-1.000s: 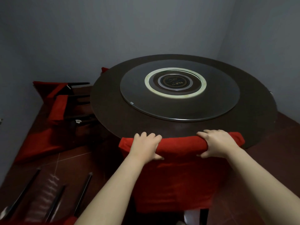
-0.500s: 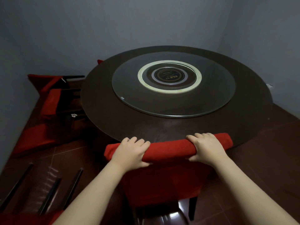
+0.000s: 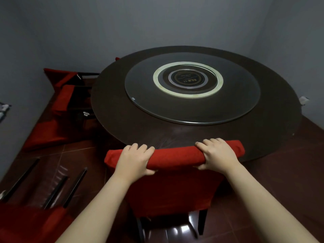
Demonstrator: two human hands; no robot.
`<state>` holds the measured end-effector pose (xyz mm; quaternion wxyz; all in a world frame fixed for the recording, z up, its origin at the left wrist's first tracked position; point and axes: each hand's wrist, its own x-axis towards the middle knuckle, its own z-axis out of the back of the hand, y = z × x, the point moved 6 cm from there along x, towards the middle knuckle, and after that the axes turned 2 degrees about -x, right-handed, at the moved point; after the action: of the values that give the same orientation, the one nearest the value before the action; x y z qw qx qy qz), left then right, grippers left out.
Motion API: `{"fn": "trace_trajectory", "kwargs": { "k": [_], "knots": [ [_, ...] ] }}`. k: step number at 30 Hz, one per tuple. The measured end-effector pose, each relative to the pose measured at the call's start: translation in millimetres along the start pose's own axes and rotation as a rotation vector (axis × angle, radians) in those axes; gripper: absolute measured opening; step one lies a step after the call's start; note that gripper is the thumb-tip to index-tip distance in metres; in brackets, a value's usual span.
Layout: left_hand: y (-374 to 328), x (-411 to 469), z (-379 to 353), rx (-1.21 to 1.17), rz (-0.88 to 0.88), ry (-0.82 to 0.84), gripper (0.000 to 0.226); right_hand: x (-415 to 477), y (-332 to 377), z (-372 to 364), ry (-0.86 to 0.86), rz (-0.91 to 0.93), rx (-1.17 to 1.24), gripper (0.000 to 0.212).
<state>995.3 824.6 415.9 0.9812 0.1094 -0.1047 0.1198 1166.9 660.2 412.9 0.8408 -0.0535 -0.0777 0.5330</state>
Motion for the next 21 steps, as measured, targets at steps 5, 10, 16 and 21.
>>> {"fn": "trace_trajectory", "kwargs": {
  "k": [5,10,16,21],
  "knots": [
    [10,-1,-4,0.084,-0.099,-0.087,0.073,-2,9,-5,-0.039,-0.046,0.064,0.079],
    [26,-5,-12,0.097,-0.171,-0.178,0.069,-2,28,-8,-0.063,-0.078,0.083,0.078],
    [31,-18,-12,0.081,-0.206,-0.253,0.069,-9,40,-8,-0.117,-0.081,0.054,0.071],
    [17,-29,-12,0.068,-0.168,-0.28,0.067,-22,39,-9,-0.21,-0.063,0.033,0.069]
  ]
}}
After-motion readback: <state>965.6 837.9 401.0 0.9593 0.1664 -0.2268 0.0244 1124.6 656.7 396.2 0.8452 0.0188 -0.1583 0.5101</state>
